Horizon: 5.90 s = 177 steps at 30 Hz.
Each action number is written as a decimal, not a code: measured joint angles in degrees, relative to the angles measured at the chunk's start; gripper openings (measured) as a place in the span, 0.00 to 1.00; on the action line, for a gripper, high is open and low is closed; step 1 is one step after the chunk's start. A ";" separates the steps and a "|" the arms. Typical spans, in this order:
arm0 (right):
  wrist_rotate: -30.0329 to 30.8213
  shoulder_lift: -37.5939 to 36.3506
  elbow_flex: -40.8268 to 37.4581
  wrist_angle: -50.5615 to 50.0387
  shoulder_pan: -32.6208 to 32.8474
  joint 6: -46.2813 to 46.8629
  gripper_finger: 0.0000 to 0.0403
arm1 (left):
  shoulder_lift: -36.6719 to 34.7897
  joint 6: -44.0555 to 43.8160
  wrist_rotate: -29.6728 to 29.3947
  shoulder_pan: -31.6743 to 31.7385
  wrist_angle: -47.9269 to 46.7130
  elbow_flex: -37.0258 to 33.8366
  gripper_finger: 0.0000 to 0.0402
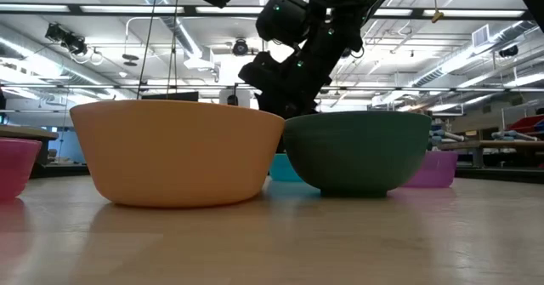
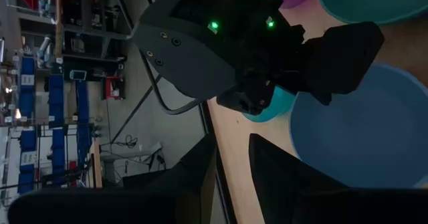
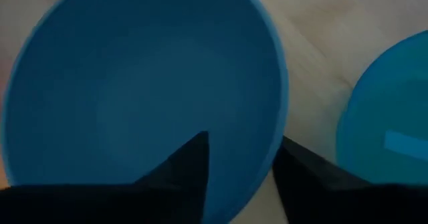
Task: Nest bowls inside each other
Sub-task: Stack the blue bowl on top of the yellow bowl, then stack the green bowl on top of the blue bowl, then stack the light blue bowl on top of the green bowl
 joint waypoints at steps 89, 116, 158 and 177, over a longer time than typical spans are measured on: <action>-1.97 -11.03 -7.59 -26.19 5.49 -4.51 0.39 | -17.14 -31.82 -3.80 -8.74 -9.08 3.63 0.25; -14.36 -17.19 4.49 -16.87 4.69 -8.86 0.00 | -17.16 -43.35 -7.45 -8.63 -27.56 3.63 0.25; -2.10 -7.05 4.38 -5.28 9.33 -14.33 0.31 | -17.12 -44.96 -7.48 -8.63 -26.38 3.61 0.25; 3.66 -14.24 2.32 -21.08 -6.66 -13.80 0.31 | -17.20 -48.91 -8.51 -8.63 -21.79 -9.18 0.25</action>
